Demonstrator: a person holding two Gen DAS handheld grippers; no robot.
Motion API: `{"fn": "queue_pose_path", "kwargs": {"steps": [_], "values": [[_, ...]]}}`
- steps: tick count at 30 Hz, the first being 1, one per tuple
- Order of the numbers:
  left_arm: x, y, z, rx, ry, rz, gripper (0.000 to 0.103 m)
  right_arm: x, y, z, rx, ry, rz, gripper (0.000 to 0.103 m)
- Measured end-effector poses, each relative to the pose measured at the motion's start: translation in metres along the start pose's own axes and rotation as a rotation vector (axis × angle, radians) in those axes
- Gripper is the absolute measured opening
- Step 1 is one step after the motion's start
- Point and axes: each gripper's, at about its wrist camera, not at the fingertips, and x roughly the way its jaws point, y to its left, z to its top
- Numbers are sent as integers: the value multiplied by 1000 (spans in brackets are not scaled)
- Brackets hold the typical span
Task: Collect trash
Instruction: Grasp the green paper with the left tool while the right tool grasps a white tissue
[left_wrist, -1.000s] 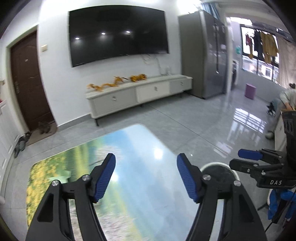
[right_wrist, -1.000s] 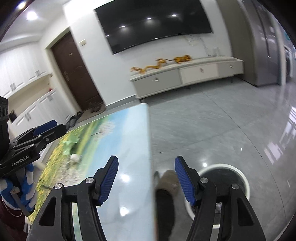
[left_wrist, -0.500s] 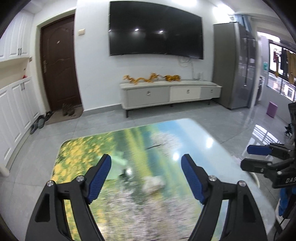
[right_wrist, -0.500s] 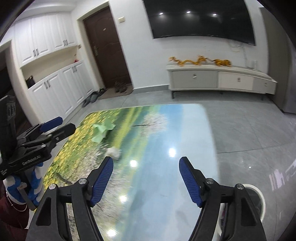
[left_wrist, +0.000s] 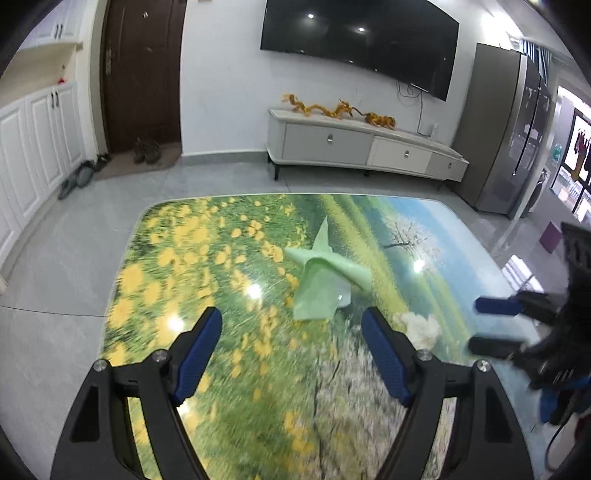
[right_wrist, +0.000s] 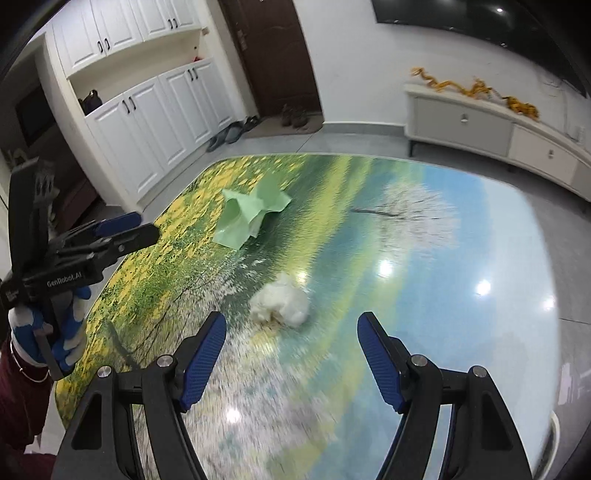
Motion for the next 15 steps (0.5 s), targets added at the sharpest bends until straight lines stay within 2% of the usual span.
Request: {"fn": "queue_pose_path", "kwargs": {"steps": [3,9,11,12,14,15], "values": [[22,-3,15,-22,24,-42,77,20,4,5,-21,16,15,72],[69,-8,41,-130,95,-98,77,47,9,8,-44,40,2,71],[82,-10,43,-156,120,-73,77,51,10,6,-54,43,-6,57],[87,-10,42,-169,130,-65,76,52,11,3,-62,43,-20,54],[94,-9,37,-198,145,-62,60,51,12,0,-77,39,-35,40],[96,-8,35,-208,153,-69,48,50,11,-1,-80,41,-31,37]]}}
